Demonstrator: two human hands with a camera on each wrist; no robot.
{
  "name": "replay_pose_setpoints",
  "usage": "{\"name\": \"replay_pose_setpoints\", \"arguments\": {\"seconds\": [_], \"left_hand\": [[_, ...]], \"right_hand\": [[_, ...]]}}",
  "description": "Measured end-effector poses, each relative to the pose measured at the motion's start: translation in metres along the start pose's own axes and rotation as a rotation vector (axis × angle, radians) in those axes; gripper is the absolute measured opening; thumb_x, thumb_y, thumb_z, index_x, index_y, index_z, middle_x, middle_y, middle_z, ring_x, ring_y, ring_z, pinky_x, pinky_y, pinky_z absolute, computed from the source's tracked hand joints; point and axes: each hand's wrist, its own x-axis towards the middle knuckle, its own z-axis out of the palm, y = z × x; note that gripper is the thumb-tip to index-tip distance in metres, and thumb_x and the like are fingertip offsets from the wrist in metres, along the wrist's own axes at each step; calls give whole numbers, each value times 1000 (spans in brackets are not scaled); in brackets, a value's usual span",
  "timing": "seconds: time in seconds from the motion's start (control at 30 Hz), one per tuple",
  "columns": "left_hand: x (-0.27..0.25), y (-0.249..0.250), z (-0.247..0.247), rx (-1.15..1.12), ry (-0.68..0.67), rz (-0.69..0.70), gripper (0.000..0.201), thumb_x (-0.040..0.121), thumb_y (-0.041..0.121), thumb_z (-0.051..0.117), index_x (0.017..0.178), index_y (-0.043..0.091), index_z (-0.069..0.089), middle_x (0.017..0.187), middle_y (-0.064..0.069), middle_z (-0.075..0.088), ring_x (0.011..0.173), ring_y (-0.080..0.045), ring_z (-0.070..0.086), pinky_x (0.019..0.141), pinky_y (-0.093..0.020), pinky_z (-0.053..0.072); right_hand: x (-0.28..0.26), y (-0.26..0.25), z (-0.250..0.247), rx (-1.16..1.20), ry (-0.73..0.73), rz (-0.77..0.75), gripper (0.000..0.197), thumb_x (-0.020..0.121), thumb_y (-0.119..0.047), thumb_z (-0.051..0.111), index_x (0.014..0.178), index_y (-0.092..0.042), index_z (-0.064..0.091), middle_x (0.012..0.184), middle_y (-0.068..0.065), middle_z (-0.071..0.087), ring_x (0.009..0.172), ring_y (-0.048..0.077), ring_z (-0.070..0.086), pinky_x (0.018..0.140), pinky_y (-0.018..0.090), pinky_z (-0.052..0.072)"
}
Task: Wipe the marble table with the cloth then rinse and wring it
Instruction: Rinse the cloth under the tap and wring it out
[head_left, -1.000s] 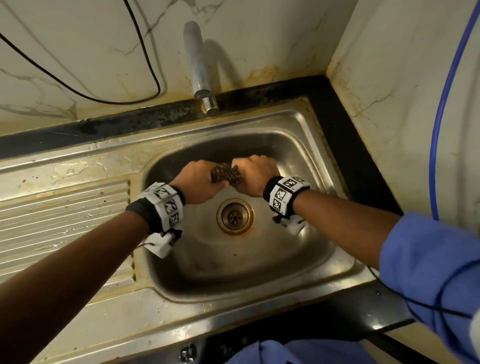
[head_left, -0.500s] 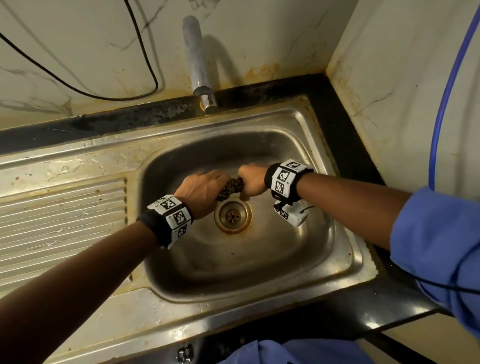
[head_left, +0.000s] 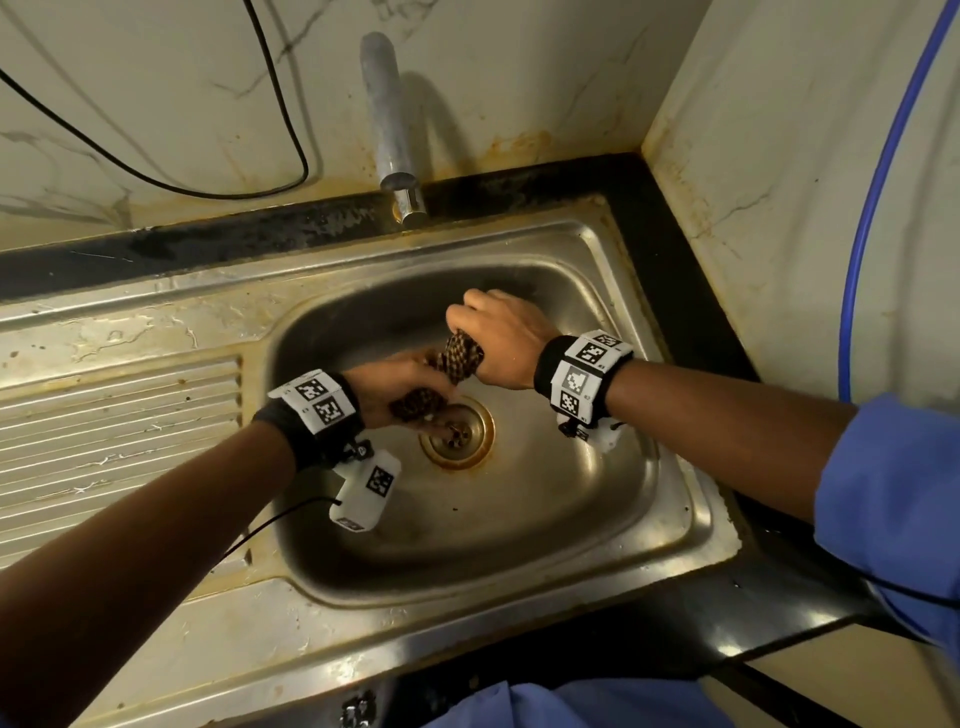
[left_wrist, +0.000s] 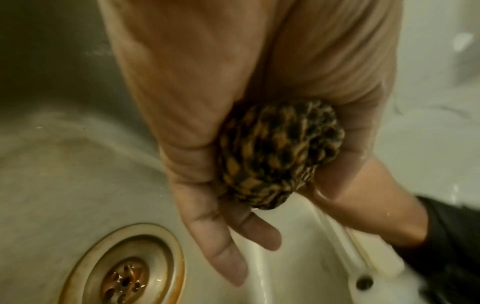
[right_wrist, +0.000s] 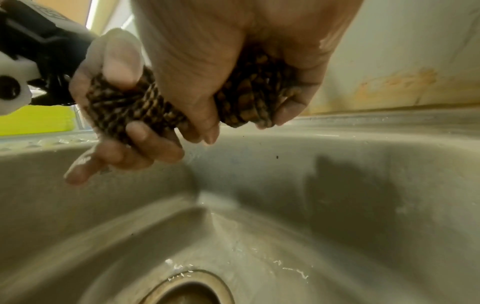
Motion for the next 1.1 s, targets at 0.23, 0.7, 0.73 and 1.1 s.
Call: {"name": "replay_pose_setpoints", "arguments": {"seconds": [0.23,0.7,0.73,1.1], "left_hand": [[23,-3,14,1148,387,134,20,89,30,57,101,15,63,93,-6,66,77,-18,62,69,-36,55],[28,-20,9,1765,396,476,47,97,48,39,138,33,20,87,-4,60,68,-28,61,57,-38,52],[28,-19,7,1678,408,465,43,97,49,38,135,36,23,91,-4,62,73,-29,62,63,-40,54],[22,-20,8,43,366,186,10,98,27,50,100,18,55,63,-2,47,42,-10,42,38,-17,33]], "right_hand": [[-6,-16,1,-280,-117,-67,29,88,-7,51,117,-11,50,109,11,53,86,29,62,58,34,36],[10,20,4,732,-939,597,20,79,-10,67,65,-15,55,46,-3,48,35,7,36,37,15,29],[11,21,3,804,-929,604,10,82,-10,67,77,-12,59,53,0,57,37,7,42,36,15,32],[-31,30,28,669,244,206,87,69,-11,81,144,-19,38,141,7,42,129,17,43,104,27,41]]}}
